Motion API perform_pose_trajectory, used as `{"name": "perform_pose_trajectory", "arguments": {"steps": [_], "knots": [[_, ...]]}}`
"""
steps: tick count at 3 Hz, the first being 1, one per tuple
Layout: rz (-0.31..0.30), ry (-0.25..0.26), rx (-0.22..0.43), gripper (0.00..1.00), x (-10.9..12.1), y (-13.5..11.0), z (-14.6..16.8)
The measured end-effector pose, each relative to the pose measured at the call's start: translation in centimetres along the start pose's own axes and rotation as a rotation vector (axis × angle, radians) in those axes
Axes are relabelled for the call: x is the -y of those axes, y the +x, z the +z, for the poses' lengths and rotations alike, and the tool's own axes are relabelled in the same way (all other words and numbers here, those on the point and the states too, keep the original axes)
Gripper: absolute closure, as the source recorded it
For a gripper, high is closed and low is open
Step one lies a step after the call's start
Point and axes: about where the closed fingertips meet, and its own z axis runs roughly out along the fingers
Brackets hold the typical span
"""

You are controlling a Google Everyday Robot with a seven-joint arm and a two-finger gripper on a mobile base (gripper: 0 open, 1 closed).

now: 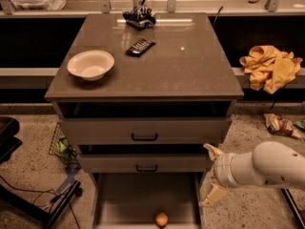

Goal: Pick orange from bottom drawer and place on counter

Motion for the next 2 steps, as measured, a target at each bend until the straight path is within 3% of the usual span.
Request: {"name": "perform_pose_trajectory", "arguments": {"steps": [1, 2], "knots": [[-0.023, -0.018, 0.036, 0.0, -3.6, 1.7, 3.6], [-0.079, -0.044, 0.092, 0.0, -7.6, 4.0, 9.6]]}}
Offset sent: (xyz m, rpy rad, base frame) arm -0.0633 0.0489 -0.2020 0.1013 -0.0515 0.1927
